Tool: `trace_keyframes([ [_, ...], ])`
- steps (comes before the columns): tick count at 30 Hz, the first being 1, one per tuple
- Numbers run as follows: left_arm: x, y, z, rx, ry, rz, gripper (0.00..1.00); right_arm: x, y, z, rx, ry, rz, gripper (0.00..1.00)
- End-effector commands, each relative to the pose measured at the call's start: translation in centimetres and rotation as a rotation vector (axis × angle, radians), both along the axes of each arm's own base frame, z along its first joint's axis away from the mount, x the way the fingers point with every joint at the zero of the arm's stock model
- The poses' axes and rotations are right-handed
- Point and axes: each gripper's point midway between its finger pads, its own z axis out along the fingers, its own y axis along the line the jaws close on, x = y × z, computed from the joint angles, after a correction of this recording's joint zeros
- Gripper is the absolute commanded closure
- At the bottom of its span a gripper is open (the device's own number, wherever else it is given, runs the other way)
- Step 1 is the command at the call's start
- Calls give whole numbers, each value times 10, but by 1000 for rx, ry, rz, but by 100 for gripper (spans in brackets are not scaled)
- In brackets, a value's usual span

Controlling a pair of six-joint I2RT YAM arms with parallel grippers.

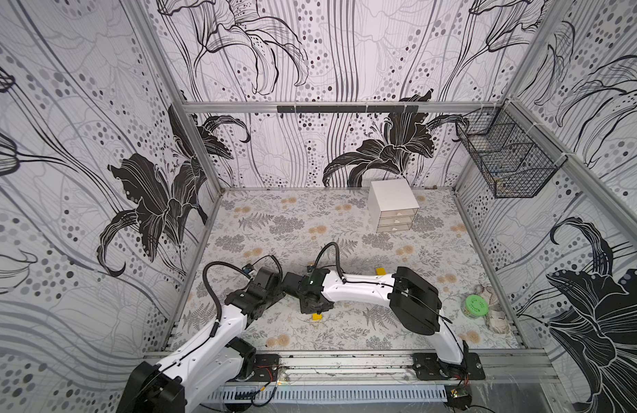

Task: Assemble the letter h with building blocks
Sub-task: Assemble the building block at the center of the board.

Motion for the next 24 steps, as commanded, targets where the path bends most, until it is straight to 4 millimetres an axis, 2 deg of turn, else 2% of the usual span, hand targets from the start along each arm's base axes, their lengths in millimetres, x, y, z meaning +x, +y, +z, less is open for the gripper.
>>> trace_keyframes([
  [1,7,-2,4,-6,-25,-13,34,4,-10,3,-30,-15,-33,66],
  [4,7,-3,5,-8,-27,-16,34,3,-7,1,-26,-6,-28,65],
  [11,9,-4,7,-11,-30,-19,35,3,-7,11,1,-18,-17,42],
  [14,10,-5,8,-15,-33,-20,35,3,-8,18,16,-25,-10,37],
  [19,10,-4,10,-9,-33,-21,35,-2,-11,37,35,-48,5,34],
  [24,10,-3,15,-6,-42,-20,35,1,-27,73,73,-121,13,31],
])
